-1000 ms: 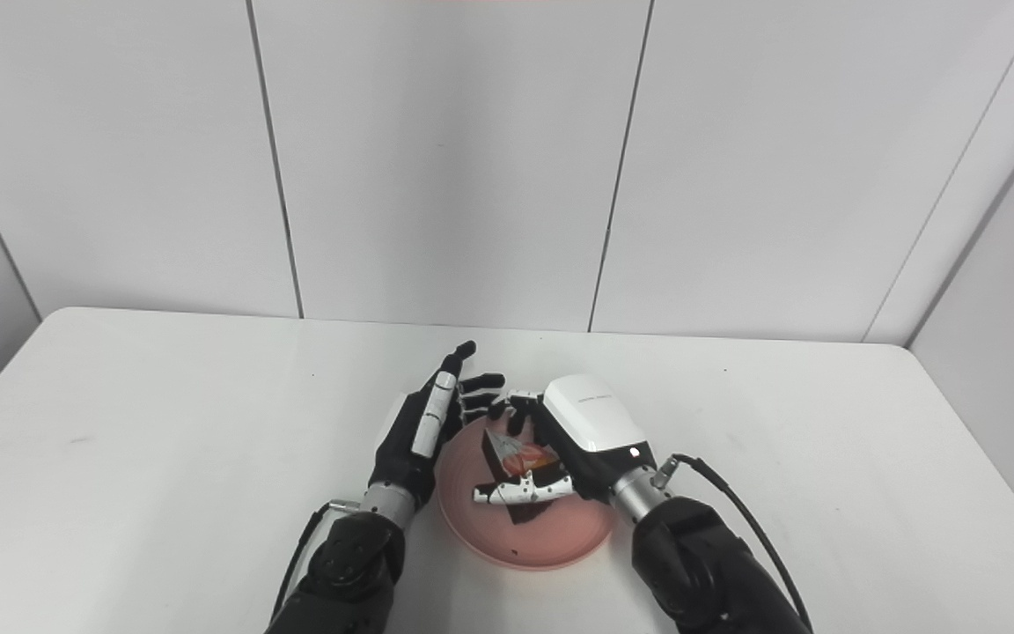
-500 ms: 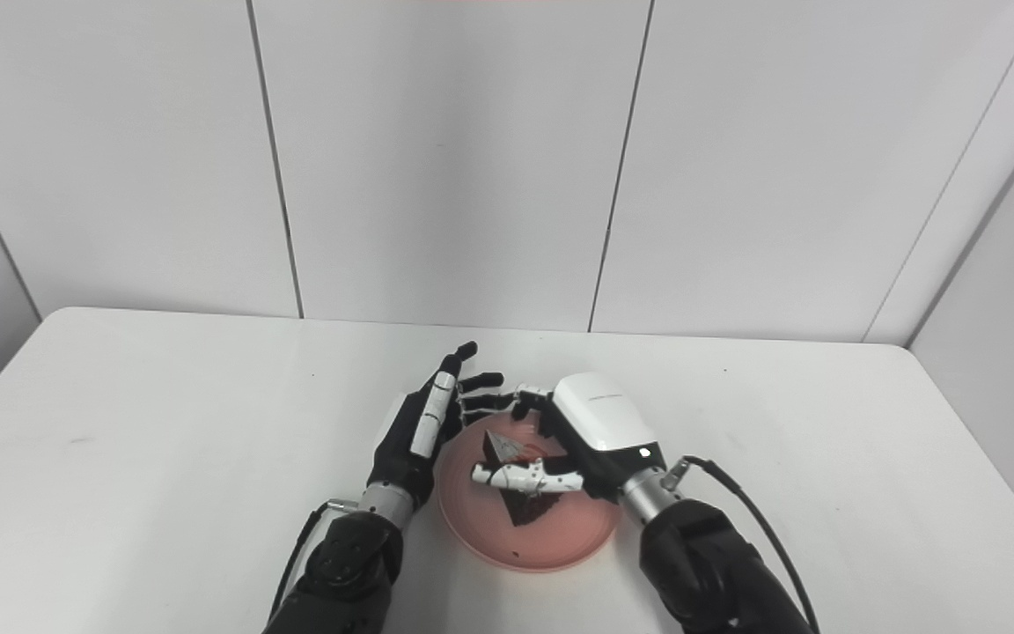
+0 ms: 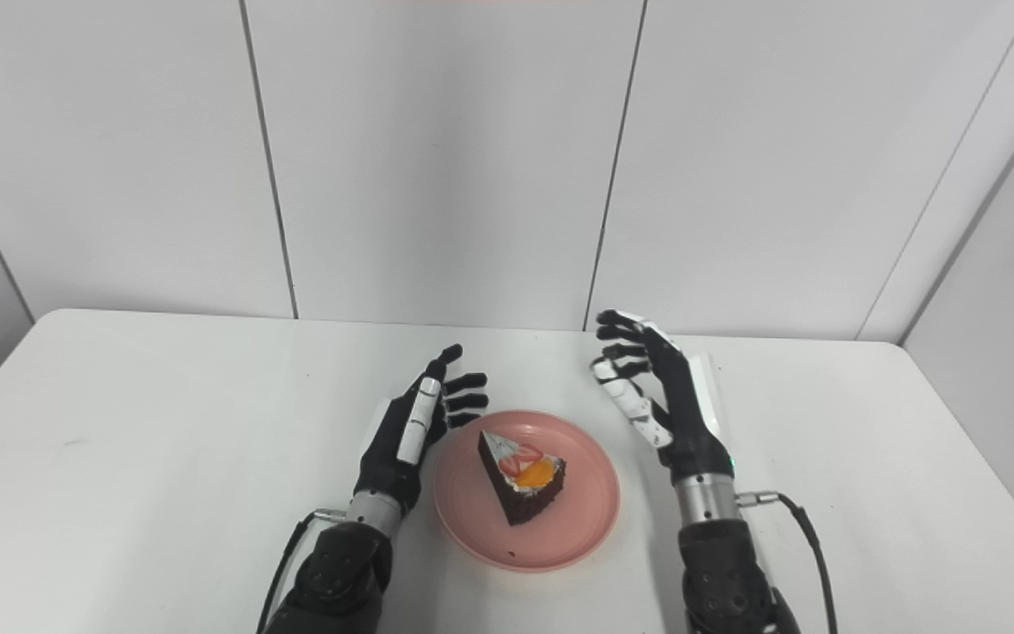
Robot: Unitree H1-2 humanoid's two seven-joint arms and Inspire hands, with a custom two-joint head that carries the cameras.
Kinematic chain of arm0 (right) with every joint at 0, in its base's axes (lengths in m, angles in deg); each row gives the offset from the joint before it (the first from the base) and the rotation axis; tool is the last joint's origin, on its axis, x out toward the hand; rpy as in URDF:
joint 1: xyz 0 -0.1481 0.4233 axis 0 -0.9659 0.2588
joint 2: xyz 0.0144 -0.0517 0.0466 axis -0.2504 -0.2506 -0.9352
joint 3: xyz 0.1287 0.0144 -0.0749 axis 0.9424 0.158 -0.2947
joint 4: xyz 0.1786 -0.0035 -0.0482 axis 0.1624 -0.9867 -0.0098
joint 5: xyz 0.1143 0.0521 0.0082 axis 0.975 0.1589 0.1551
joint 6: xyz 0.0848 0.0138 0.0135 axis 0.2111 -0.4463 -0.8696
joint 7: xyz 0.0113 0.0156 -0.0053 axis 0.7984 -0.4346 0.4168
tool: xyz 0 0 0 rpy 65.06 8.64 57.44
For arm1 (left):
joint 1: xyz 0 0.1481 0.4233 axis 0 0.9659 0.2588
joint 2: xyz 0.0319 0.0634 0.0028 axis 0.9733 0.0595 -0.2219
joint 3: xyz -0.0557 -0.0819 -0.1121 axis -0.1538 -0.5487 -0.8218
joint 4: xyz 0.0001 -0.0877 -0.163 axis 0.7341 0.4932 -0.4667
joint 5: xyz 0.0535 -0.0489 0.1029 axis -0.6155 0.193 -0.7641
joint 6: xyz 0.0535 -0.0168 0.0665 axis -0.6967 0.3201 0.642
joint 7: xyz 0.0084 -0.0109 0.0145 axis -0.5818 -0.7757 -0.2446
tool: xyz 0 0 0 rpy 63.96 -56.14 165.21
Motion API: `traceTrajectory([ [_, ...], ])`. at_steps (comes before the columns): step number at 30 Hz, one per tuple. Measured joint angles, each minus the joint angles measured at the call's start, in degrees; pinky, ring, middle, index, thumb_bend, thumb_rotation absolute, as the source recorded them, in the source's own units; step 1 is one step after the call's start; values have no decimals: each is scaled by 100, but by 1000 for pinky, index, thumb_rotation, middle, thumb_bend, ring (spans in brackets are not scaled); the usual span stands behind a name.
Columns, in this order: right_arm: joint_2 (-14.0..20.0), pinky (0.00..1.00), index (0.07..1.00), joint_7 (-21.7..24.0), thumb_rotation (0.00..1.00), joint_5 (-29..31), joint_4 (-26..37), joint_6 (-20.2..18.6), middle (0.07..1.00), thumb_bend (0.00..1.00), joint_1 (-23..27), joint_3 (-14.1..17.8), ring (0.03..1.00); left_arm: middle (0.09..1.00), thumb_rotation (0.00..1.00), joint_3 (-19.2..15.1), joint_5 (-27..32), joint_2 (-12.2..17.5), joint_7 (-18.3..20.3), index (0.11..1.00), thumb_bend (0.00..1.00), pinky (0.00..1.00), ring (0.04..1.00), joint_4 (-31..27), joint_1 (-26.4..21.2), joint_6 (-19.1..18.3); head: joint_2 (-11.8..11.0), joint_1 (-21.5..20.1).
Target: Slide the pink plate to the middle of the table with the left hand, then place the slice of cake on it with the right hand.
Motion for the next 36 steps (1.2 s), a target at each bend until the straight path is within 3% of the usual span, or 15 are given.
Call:
traceTrajectory([
  [3,-101,704,804,329,1000,623,-175,-223,806,773,1,137,773,920,969,26,-137,-19,-205,890,817,865,919,-115,91,82,44,26],
  [6,-251,719,818,424,1000,981,-236,-662,815,750,4,249,781,988,993,23,-239,-55,-435,938,801,961,990,-158,133,154,53,18],
  [9,-318,721,827,440,1000,1034,-260,-900,822,737,4,265,790,998,999,39,-309,-73,-601,967,797,992,999,-228,178,161,61,0],
  [16,-330,752,833,438,1000,1027,-280,-1306,842,724,3,307,818,1000,1000,125,-397,-66,-761,1000,765,1000,1000,-293,224,142,53,-35],
  [19,-298,873,827,438,1000,947,-285,-1410,848,744,2,279,833,1000,1000,140,-470,-66,-852,1000,752,1000,1000,-310,236,128,70,-35],
  [36,-218,915,851,483,1000,750,-186,-1667,871,744,15,137,865,1000,1000,131,-408,-67,-869,1000,739,1000,1000,-316,240,93,70,-53],
])
